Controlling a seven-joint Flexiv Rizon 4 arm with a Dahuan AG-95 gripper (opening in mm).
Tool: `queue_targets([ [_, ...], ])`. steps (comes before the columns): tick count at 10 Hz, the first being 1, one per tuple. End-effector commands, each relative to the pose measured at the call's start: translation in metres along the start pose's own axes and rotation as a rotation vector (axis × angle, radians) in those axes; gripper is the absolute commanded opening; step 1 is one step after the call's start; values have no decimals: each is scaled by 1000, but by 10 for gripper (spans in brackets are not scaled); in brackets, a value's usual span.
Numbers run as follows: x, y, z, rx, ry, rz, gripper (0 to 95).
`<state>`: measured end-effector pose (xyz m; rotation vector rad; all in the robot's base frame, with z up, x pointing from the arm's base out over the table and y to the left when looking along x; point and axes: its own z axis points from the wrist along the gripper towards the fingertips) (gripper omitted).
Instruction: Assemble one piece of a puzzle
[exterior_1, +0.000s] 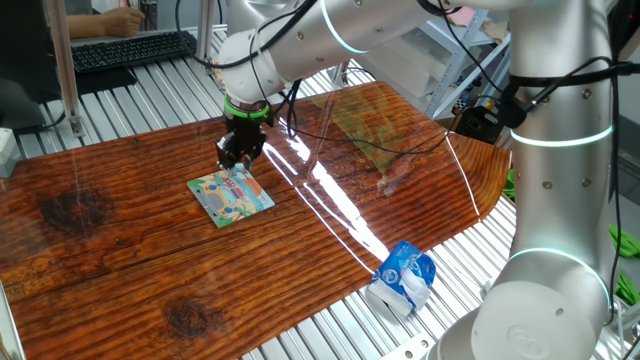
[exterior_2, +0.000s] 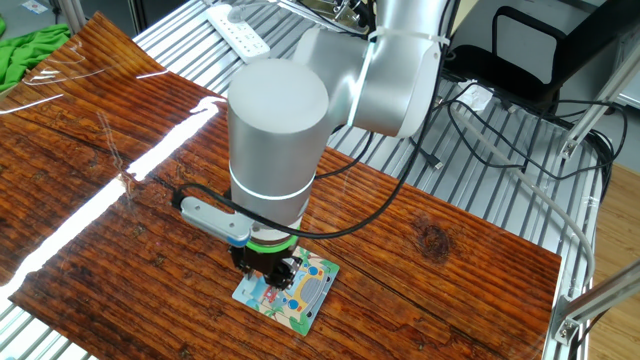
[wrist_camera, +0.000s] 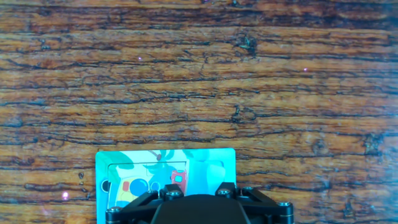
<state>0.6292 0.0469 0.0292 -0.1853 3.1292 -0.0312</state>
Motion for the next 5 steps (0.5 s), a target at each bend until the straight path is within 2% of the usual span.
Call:
queue_targets([
  [1, 0, 0, 0, -3, 10, -52, 0],
  [5, -5, -1, 1, 12, 5, -70, 0],
])
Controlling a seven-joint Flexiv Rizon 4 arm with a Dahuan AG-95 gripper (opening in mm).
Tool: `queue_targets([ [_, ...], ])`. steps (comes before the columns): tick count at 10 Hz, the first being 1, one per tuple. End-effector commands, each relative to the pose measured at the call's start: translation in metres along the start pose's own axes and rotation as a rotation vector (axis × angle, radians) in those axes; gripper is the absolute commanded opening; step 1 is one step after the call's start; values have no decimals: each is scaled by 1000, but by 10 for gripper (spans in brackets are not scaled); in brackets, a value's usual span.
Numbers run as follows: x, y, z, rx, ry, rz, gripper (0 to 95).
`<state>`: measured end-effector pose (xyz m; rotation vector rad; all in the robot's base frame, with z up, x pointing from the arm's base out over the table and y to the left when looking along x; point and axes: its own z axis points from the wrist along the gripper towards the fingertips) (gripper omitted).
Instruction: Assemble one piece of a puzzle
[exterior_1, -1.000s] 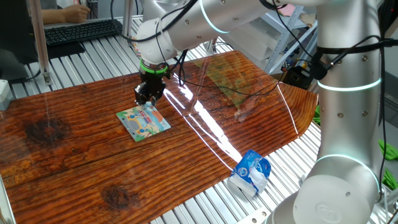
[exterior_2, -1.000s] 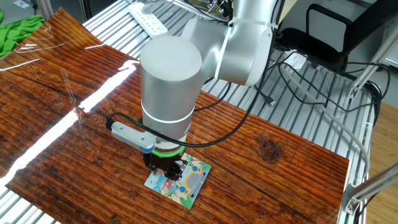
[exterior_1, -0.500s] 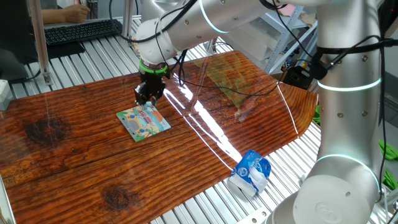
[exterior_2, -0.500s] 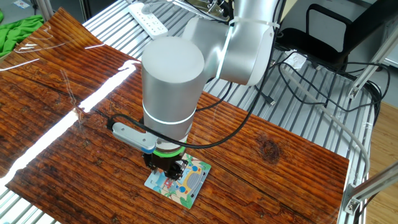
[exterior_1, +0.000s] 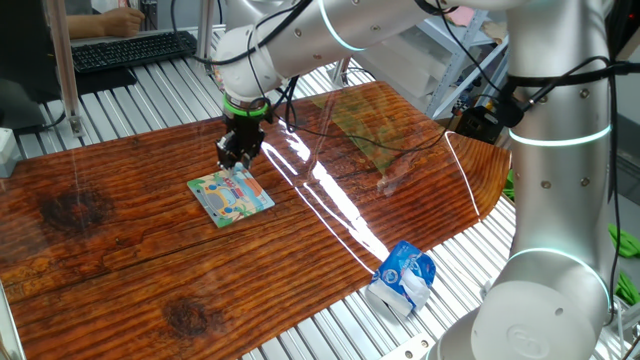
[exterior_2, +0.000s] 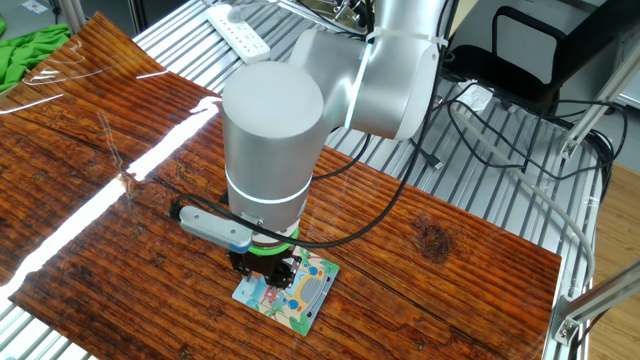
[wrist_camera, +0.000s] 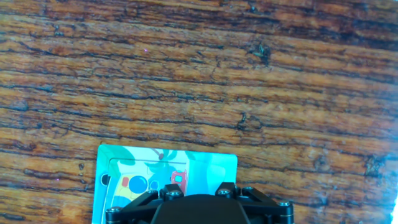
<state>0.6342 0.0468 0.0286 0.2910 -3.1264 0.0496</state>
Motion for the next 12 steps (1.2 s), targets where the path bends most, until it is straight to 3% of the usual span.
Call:
queue_targets([
  [1, -1, 0, 1, 1, -7, -5, 0],
  [12, -3, -1, 11, 11, -12, -39, 0],
])
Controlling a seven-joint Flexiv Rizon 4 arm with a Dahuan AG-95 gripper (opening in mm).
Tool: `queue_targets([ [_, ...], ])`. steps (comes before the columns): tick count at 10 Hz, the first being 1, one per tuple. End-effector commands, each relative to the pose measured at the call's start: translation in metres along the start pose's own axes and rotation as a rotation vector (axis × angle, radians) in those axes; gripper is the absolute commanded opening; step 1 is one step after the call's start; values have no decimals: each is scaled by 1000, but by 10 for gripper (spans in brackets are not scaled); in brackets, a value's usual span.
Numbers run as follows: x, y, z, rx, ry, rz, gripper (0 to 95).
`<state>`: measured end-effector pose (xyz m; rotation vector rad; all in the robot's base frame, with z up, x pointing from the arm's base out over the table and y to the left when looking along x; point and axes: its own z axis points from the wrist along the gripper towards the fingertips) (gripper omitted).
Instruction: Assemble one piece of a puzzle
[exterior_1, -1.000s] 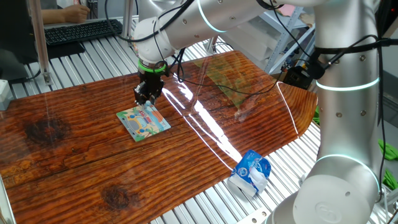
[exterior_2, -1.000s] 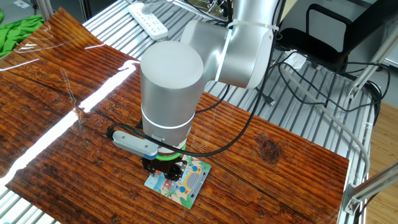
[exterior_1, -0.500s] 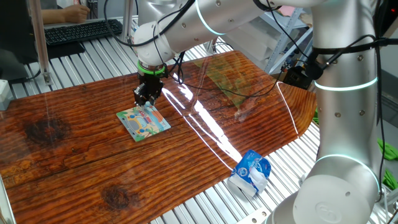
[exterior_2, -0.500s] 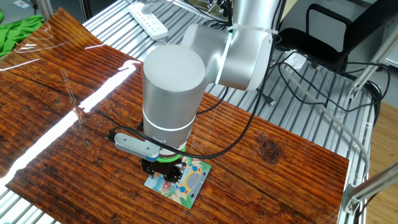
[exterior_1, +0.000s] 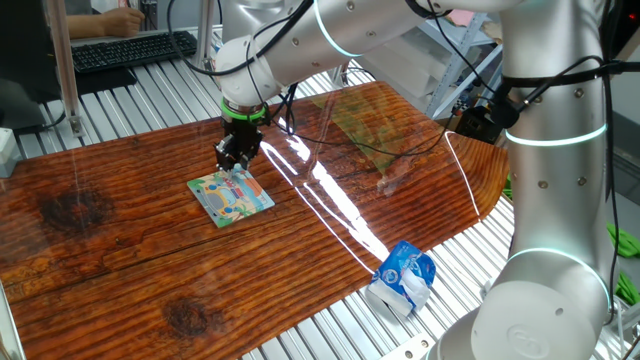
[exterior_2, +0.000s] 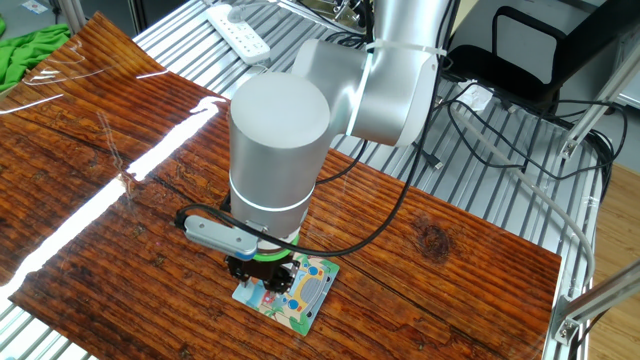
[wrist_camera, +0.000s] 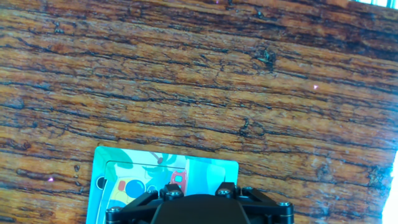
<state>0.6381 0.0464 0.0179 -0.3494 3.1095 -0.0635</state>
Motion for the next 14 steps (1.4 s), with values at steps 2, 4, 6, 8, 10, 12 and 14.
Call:
queue_targets([
  [2, 0, 0, 1, -1, 1, -3, 0],
  [4, 0, 0, 2, -2, 2, -7, 0],
  [6, 0, -1, 2, 0, 2, -11, 0],
  [8, 0, -1, 3, 1, 1, -14, 0],
  [10, 1, -2, 3, 0, 0, -15, 0],
  [12, 1, -3, 3, 1, -1, -7, 0],
  [14, 1, -3, 3, 0, -1, 1, 0],
])
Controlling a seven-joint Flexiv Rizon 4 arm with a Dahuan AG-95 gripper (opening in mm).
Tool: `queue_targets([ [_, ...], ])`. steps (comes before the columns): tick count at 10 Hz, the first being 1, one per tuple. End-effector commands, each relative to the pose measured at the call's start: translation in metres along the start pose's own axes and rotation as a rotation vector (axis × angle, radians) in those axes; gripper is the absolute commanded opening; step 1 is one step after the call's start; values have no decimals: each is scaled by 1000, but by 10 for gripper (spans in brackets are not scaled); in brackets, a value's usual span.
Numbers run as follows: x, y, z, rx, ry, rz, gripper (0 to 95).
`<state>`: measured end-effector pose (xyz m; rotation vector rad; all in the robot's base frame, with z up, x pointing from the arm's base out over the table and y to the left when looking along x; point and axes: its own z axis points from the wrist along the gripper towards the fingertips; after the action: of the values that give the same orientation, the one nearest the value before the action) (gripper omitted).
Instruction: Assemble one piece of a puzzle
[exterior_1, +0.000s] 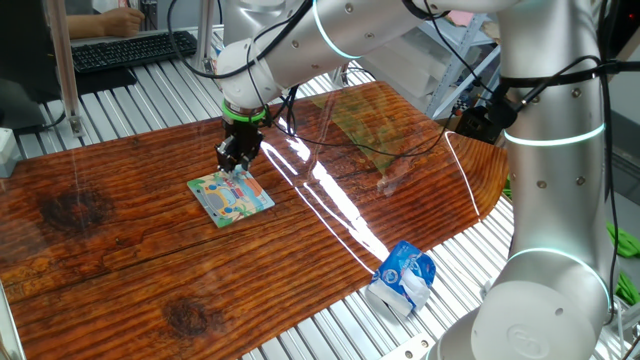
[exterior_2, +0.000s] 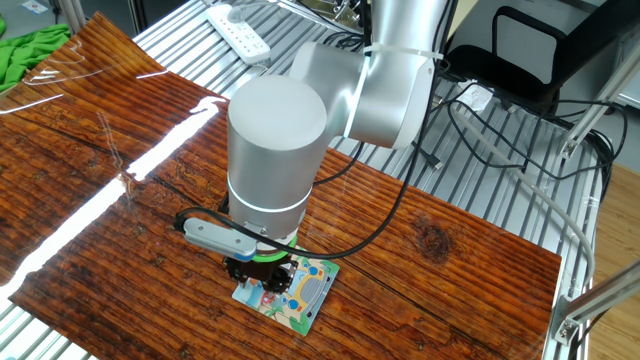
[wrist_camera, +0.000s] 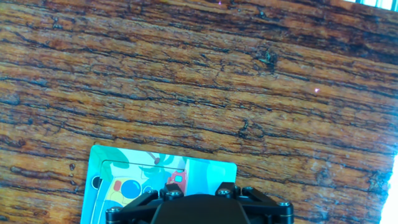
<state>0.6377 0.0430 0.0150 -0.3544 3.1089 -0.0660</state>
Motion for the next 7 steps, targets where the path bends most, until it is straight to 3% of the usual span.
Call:
queue_targets([
  [1, 1, 0, 0, -4, -4, 9, 0],
  [7, 7, 4, 1, -7, -13, 17, 0],
])
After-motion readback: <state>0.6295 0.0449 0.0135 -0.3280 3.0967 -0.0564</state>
